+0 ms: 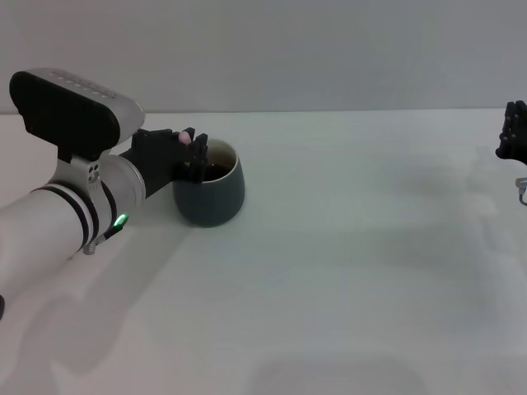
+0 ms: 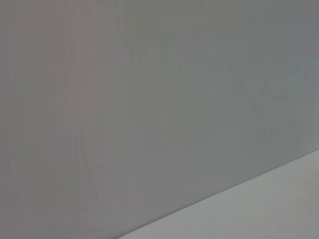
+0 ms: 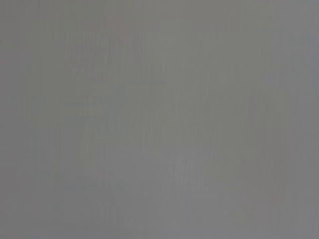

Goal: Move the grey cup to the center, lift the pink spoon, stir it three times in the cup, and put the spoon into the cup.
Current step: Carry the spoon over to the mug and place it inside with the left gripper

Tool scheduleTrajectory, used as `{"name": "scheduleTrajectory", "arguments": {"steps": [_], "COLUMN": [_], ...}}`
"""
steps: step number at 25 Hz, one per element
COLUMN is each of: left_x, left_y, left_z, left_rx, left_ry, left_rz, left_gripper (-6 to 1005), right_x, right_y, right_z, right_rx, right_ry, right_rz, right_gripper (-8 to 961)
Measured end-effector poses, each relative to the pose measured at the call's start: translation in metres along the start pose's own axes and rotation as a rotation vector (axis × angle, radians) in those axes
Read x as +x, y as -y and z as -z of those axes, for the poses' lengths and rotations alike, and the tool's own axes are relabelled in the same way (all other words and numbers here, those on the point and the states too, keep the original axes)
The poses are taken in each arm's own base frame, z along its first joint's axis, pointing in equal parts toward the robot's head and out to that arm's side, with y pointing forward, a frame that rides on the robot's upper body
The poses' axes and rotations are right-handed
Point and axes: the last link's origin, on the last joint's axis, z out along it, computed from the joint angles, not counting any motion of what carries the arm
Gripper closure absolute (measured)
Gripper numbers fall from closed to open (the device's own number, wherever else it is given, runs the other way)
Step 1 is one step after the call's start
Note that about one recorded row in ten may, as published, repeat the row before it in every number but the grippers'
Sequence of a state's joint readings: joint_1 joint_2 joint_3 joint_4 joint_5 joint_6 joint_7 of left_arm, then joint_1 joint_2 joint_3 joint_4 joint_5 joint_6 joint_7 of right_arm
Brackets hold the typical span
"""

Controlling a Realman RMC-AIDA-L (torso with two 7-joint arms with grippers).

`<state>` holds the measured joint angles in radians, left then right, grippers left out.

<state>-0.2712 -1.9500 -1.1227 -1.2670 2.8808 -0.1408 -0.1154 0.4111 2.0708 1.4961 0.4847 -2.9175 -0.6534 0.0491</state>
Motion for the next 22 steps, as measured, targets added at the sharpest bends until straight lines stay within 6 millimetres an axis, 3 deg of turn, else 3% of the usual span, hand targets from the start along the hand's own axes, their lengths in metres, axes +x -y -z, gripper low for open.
{"name": "scheduleTrajectory", "arguments": {"steps": [17,22], "left_x": [-0.0017,0.0017], "left_y": [0.0027,0.0052], "left_z": [-0.0010,0.0011], "left_rx": [0.027,0.035], "left_ry": [0.024,0.009], "left_rz": [0.039,0.048], "left_gripper": [773,700], "right_x": [-0.0019,-0.0028], "right_y": [-0.0002,0.0005], "right_z": [-0.0025,-0.0033], "right_rx": [-0.001,-0.001], "right_ry": [0.000,0.000], "right_rz": [0.001,0.003], "right_gripper": [903,903]}}
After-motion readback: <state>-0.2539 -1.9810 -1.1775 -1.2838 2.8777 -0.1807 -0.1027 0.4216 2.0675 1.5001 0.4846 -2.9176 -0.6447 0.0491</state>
